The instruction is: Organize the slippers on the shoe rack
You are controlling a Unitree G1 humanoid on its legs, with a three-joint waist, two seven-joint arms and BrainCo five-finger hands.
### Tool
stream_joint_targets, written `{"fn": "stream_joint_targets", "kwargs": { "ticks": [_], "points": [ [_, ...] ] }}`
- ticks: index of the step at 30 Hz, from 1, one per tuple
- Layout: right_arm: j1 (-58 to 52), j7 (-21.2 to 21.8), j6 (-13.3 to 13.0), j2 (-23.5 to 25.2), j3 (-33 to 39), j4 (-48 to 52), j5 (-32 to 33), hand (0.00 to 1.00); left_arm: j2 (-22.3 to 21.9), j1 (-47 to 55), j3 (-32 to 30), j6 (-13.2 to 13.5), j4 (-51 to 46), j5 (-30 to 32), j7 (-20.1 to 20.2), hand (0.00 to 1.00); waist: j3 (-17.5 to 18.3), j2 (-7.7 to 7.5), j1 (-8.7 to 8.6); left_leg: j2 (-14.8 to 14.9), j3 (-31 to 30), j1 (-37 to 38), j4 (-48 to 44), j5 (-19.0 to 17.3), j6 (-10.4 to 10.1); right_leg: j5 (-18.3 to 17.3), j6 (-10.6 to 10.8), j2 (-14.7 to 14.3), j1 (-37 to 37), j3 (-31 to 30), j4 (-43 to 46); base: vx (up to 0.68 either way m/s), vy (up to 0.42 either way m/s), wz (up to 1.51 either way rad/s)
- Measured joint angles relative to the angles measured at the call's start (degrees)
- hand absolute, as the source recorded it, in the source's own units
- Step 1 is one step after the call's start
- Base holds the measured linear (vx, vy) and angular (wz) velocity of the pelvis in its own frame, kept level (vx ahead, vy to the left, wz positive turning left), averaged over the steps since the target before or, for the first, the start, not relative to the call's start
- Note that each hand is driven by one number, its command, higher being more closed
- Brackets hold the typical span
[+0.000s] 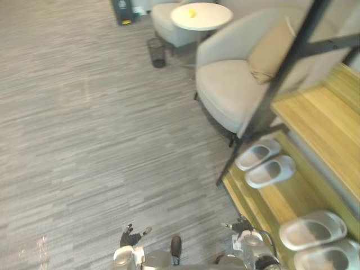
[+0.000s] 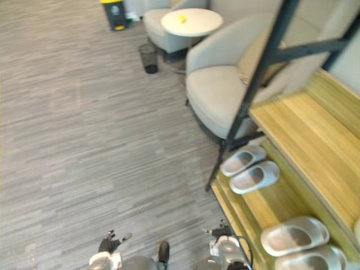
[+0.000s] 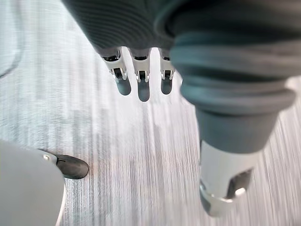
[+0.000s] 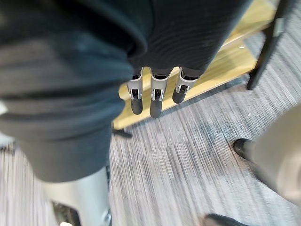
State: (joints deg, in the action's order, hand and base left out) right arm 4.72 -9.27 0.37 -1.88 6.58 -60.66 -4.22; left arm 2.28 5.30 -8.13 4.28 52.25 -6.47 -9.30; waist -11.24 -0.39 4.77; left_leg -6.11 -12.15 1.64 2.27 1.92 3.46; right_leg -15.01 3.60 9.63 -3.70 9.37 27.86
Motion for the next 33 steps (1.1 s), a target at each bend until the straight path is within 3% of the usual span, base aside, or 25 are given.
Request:
{"fn": "stream_joint_targets", "kwargs": {
  "ticks": [2,3,5,7,8,10,11,12,14,15,17,18,19,20,22,24,25,26,28,30,33],
  "points": [
    [-0.82,-0.02,0.01,1.06,0.01,0.0,0.24,0.0,-0.07,0.11,-0.28,-0.03,-0.17,-0.5,0.0,0.0,0.27,-0.45,0.02,-0.08,-4.78,-0.7,-0.92,-0.11,-0.17,-1.01,-0.03,-4.19,-2.17,-6.7,0.48,0.04,-0.143,1.28],
    [-1.03,-0.08,0.01,1.34,0.02,0.03,0.36,0.0,-0.15,0.3,-0.4,-0.04,-0.44,-0.58,0.0,0.0,0.44,-0.76,-0.11,-0.6,-6.51,-1.13,-1.58,-0.37,-0.57,-0.89,-0.33,-4.91,-2.17,-7.74,-0.6,0.07,-0.194,1.5],
    [-2.44,-0.32,-0.04,2.38,0.3,1.27,1.14,0.0,-0.12,1.03,-2.19,0.09,-2.15,-0.61,0.51,0.0,0.77,-3.42,-0.24,-4.01,-10.19,-3.08,-5.61,-1.88,-2.21,-1.43,-2.06,-2.96,-1.89,-5.42,-5.45,0.07,-0.164,1.44],
    [-2.35,-0.63,-0.01,3.23,2.08,1.9,2.41,0.0,-1.61,2.32,-4.01,0.07,-4.51,-1.72,0.49,0.0,1.24,-2.62,0.42,-3.28,-9.18,-6.78,-10.85,-4.39,-3.19,-1.99,-2.59,-2.75,-1.03,-0.76,-6.77,0.11,-0.136,1.0],
    [-2.14,-0.71,0.0,3.24,1.71,2.83,2.67,0.0,-2.25,2.78,-4.48,0.09,-5.27,-2.33,0.5,0.0,1.16,-1.48,0.39,-2.12,-6.59,-10.06,-16.18,-6.42,-3.44,-1.79,-2.86,-3.32,-0.02,1.3,-7.5,0.16,-0.129,0.95],
    [-1.54,-0.9,-0.02,3.23,0.11,4.82,3.19,0.0,-4.8,3.15,-6.53,0.06,-7.18,-4.93,0.46,0.0,-0.48,1.57,1.02,2.0,2.21,-16.11,-31.03,-12.44,-5.95,-1.66,-3.14,-6.24,3.29,5.13,-8.73,0.15,-0.095,0.73],
    [-1.49,-0.93,-0.03,3.72,-0.73,5.82,3.39,0.0,-5.55,3.31,-7.35,0.04,-8.34,-5.67,0.41,0.0,-0.81,1.79,1.74,3.77,6.79,-18.03,-35.99,-13.32,-5.74,-1.73,-3.28,-6.89,4.6,6.26,-9.04,0.13,-0.037,0.39],
    [-1.12,-1.04,-0.14,4.56,-1.41,6.31,4.28,0.0,-5.37,3.87,-7.77,0.05,-9.56,-6.18,0.46,0.0,-1.21,1.07,2.34,6.06,12.89,-19.28,-39.94,-14.06,-4.89,-2.03,-3.81,-6.96,6.71,7.69,-10.03,0.11,-0.017,0.28],
    [-0.64,-1.28,-0.16,5.07,-2.56,6.92,4.31,0.0,-4.73,3.77,-7.71,0.06,-10.55,-6.18,0.52,0.0,-1.7,0.0,2.71,10.14,19.57,-20.54,-44.24,-16.92,-2.87,-2.88,-3.99,-6.89,9.98,9.89,-13.07,0.15,0.001,0.42],
    [-0.68,-1.6,-0.16,5.11,-2.52,7.59,4.31,0.0,-4.41,3.59,-7.64,0.05,-10.78,-6.15,0.54,0.0,-1.54,-0.29,2.84,12.6,22.09,-21.76,-43.89,-17.6,-2.74,-2.85,-3.66,-6.77,11.06,11.3,-14.83,0.24,0.071,0.52],
    [-0.62,-2.1,-0.1,4.59,-2.27,7.76,4.29,0.0,-4.0,3.11,-7.7,0.12,-10.69,-6.16,0.57,0.0,-1.65,-0.79,3.09,13.56,23.43,-23.17,-36.2,-16.74,-3.05,-2.76,-1.8,-5.59,12.34,13.5,-16.79,0.31,0.167,0.66],
    [-0.54,-2.17,-0.08,4.22,-2.26,7.74,4.28,0.0,-3.79,2.63,-7.71,0.31,-10.73,-6.19,0.62,0.0,-1.86,-0.95,3.56,12.94,23.56,-23.54,-31.67,-13.45,-3.54,-2.97,-0.68,-4.39,13.03,14.41,-17.37,0.34,0.229,0.69],
    [-0.29,-2.2,-0.08,4.01,-2.26,7.22,4.28,0.0,-3.24,1.84,-7.68,0.34,-10.59,-6.08,0.59,0.0,-2.4,-2.33,4.23,11.08,24.33,-22.64,-28.6,-9.76,-3.53,-3.26,1.06,-2.7,13.65,14.8,-17.61,0.38,0.207,0.63],
    [0.6,-2.2,-0.12,3.65,-2.33,5.6,4.27,0.0,-2.57,1.17,-7.54,0.38,-9.94,-6.0,0.57,0.0,-2.63,-3.9,4.82,8.16,24.47,-21.02,-25.47,-8.83,-2.36,-1.57,0.82,-1.48,13.75,14.28,-18.94,0.47,0.245,0.49],
    [1.88,-2.07,-0.08,4.35,-2.26,4.83,4.18,0.0,-1.68,1.21,-7.72,0.21,-9.14,-5.97,0.48,0.0,-2.72,-4.19,5.76,7.27,24.34,-19.95,-25.5,-9.69,-1.07,3.36,3.6,-0.92,15.16,13.06,-19.58,0.4,0.201,0.29],
    [1.33,-1.97,-0.27,5.33,-2.22,5.31,4.1,0.0,-0.64,1.86,-6.3,-0.07,-8.43,-5.28,0.5,0.0,-2.74,-4.12,6.22,6.15,23.38,-14.92,-25.34,-11.63,0.66,6.55,5.91,1.3,14.6,11.78,-8.14,0.38,0.216,0.33],
    [0.77,-1.86,-0.45,5.38,-2.32,5.68,4.08,0.0,-0.6,2.09,-5.92,-0.05,-8.45,-4.78,0.51,0.0,-2.66,-3.66,6.14,6.41,22.32,-12.99,-25.23,-13.13,0.44,8.45,5.92,1.95,12.44,10.9,-0.64,0.36,0.189,0.45],
    [0.11,-1.85,-0.78,5.37,-2.33,5.95,4.09,0.0,-0.47,2.16,-5.16,-0.27,-8.3,-4.6,0.56,0.0,-2.98,-2.88,5.83,6.89,20.15,-9.71,-24.85,-16.01,0.04,9.65,4.62,2.74,7.7,8.64,13.15,0.27,0.126,0.44],
    [-1.36,-1.89,-0.81,5.4,-2.27,6.0,4.09,0.0,0.44,1.79,-4.31,-0.97,-8.23,-3.6,0.55,0.0,-3.21,-3.54,5.32,6.54,18.61,-6.11,-24.05,-17.44,0.49,6.6,3.38,1.88,-0.77,4.32,28.15,0.29,0.086,0.53],
    [-2.67,-1.89,-0.84,5.43,-2.32,5.96,4.09,0.0,0.36,1.94,-4.28,-1.15,-8.24,-3.39,0.54,0.0,-3.22,-3.57,4.46,7.06,17.06,-2.09,-21.92,-18.38,0.49,4.51,2.52,0.14,-7.4,5.01,30.18,0.27,0.019,0.42],
    [-3.53,-2.12,-1.85,5.41,-1.77,7.46,3.83,0.0,0.36,1.4,-4.34,-1.32,-8.18,-3.26,0.59,0.0,-3.3,-3.68,3.83,7.98,15.88,1.99,-20.38,-21.47,0.0,3.87,1.17,-2.52,-15.68,9.0,16.8,0.28,-0.021,0.19]
  ]
}}
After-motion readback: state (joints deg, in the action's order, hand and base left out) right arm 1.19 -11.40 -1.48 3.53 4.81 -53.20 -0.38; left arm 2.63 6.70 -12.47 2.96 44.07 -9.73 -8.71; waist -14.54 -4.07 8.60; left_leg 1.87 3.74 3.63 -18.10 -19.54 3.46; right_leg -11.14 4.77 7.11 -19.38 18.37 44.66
